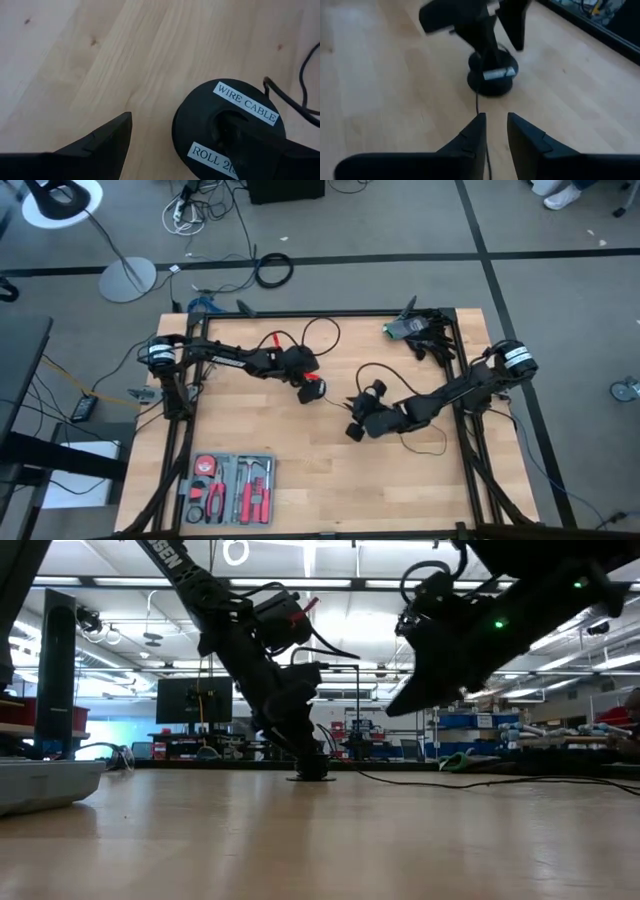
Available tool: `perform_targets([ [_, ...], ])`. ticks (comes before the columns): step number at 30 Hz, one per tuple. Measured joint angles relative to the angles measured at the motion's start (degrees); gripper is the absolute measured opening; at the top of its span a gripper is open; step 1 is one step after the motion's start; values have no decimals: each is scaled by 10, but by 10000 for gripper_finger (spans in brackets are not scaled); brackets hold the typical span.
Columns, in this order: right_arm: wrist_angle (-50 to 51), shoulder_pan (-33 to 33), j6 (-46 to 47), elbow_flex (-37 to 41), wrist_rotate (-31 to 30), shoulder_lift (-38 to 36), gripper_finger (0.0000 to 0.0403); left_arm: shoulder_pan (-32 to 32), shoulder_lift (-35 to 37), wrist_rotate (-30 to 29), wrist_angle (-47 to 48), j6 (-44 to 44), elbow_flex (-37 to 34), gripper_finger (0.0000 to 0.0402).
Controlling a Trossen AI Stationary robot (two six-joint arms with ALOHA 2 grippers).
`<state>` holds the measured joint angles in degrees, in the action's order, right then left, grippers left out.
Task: Coil cords
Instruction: Uncoil the black wire from the spool
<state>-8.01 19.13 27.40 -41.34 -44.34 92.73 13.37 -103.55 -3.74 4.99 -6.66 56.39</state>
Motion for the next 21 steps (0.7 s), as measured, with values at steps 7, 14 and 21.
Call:
perform_targets([
  [7,-60,-22,-25,0,3,1,105,-3,14,-2,-56,2,-32,300],
  [14,-125,-34,-34,0,47,52,150,-4,26,-8,-124,-12,-76,300],
  [21,-298,-47,-124,0,85,153,180,-7,27,-8,-129,-13,-79,300],
])
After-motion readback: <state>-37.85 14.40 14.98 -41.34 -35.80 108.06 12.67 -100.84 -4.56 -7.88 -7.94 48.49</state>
